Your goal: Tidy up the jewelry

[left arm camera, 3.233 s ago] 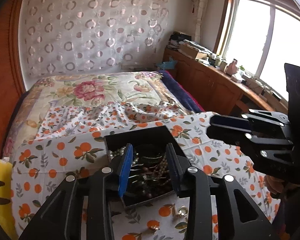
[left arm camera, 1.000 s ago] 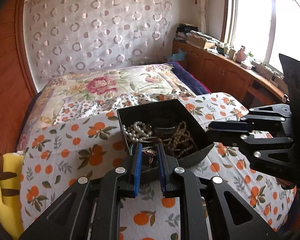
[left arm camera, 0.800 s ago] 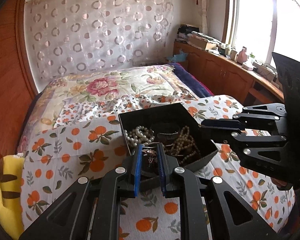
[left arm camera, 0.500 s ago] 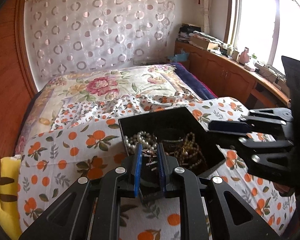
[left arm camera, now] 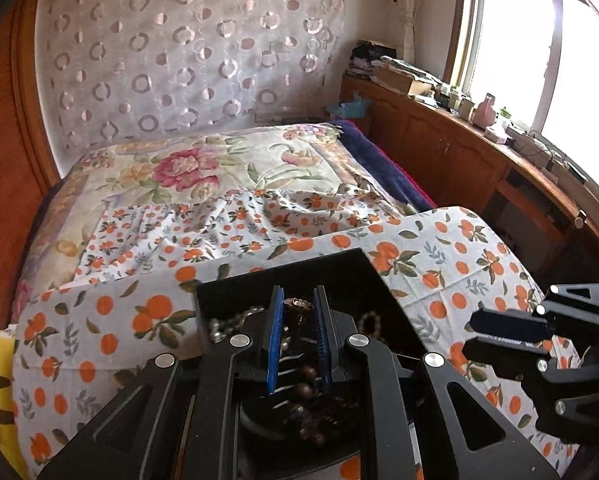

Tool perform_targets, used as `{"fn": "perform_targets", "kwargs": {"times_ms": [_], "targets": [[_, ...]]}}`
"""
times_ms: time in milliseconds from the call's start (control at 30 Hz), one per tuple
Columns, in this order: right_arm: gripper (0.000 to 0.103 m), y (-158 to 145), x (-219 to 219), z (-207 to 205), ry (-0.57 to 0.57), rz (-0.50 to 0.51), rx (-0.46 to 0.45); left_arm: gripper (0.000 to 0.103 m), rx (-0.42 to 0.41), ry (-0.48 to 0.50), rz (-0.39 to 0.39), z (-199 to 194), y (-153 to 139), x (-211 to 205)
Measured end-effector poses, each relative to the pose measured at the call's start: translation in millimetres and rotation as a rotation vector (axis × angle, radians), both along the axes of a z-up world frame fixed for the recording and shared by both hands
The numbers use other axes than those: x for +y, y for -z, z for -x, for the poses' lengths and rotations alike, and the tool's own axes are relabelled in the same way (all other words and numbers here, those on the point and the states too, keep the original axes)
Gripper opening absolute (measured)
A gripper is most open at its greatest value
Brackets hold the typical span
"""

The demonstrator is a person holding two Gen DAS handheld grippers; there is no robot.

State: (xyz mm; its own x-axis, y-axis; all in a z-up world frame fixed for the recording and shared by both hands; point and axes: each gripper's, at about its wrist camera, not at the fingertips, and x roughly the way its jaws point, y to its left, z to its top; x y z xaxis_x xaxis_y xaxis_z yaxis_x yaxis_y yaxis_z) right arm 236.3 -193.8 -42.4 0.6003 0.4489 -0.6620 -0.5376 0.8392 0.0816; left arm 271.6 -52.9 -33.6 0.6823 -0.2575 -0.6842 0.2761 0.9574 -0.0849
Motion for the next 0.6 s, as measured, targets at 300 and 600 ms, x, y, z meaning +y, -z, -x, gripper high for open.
{"fn": "perform_targets", "kwargs": {"times_ms": [300, 600], "targets": [[0.019, 0.9, -7.7, 16.3, 0.024, -0.007, -0.013, 0.039, -0.025, -0.037, -0.006, 12.1, -8.9, -0.1], [0.033, -8.0, -12.2, 45.4, 0.075, -0.042, -0.051, 0.082, -0.101, -0.119, -0.066, 74.8, -24.6, 11.6]]}}
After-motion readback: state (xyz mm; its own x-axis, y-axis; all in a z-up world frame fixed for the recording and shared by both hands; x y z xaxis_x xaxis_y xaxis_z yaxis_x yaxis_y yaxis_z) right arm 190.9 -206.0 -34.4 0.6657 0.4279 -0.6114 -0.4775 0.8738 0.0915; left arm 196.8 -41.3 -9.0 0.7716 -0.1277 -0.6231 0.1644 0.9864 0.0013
